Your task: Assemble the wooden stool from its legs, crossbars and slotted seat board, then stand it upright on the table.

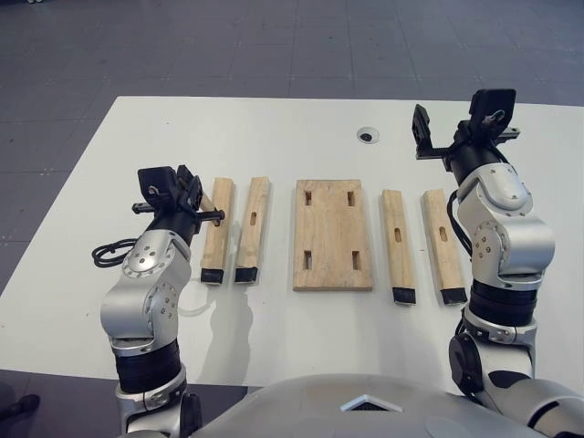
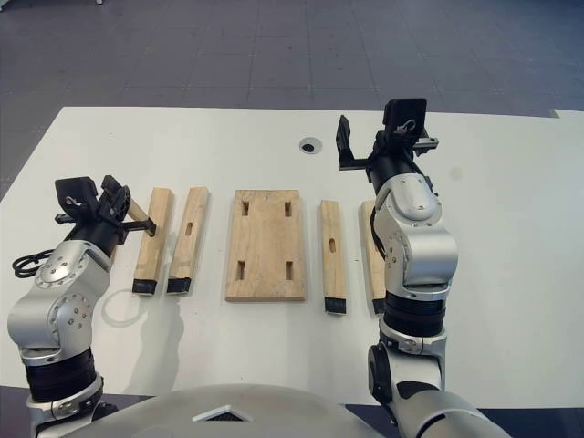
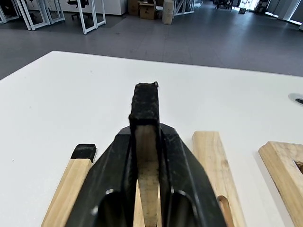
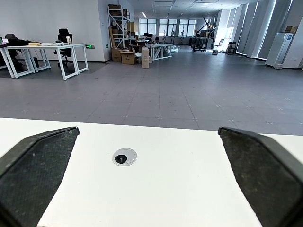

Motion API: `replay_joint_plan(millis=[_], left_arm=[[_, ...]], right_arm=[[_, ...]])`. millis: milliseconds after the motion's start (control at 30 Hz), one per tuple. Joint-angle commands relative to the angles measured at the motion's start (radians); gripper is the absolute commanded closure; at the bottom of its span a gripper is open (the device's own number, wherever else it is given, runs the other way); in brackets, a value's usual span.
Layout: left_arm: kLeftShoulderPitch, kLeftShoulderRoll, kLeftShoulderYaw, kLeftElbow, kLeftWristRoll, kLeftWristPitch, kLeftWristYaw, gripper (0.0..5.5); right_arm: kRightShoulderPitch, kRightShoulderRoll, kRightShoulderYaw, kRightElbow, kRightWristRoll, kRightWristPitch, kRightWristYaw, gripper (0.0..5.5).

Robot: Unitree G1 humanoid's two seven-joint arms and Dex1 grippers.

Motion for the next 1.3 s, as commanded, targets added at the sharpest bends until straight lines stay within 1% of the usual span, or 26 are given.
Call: replay_joint_plan(millis=[33,200,367,433,633,933,1067,1300], left_arm=[[0.101,0.02,-0.046,0.096,0.064,-0.035,-0.044,5.05],[0.136,0.003,-0.034,0.174,0.083,-0.131,-0.073,5.05],[0.197,-0.038,-0.007,0.36,0.062,-0.198,-0.106,5.05],[0.215,-0.051,-0.005,0.385,0.059,-0.219,-0.106,5.05],[0.161,-0.053,-0.036,0.305,0.06,-0.216,-0.088,5.05],[-0.037,-0.073,-0.045,0.159,0.021,-0.1,-0.04,5.05],[-0.036,-0.086,-0.045,0.164,0.035,-0.09,-0.04,5.05],[0.02,-0.099,-0.073,0.17,0.085,-0.146,-0.042,5.05]], right_arm=[[-0.018,-0.001,-0.006,0.002,-0.004,0.002,0.0,0.0],[-0.023,-0.001,-0.007,-0.001,-0.003,0.006,0.001,0.0],[-0.04,-0.005,-0.003,0.01,-0.001,0.008,0.008,0.0],[-0.046,-0.011,-0.005,0.015,0.001,0.008,0.015,0.0],[-0.053,-0.015,-0.003,0.021,-0.002,0.009,0.022,0.0],[-0.065,-0.012,0.002,0.044,-0.007,-0.006,0.029,0.0],[-0.068,-0.01,0.002,0.049,-0.009,-0.011,0.032,0.0],[-0.067,-0.011,0.004,0.045,-0.011,-0.009,0.034,0.0]])
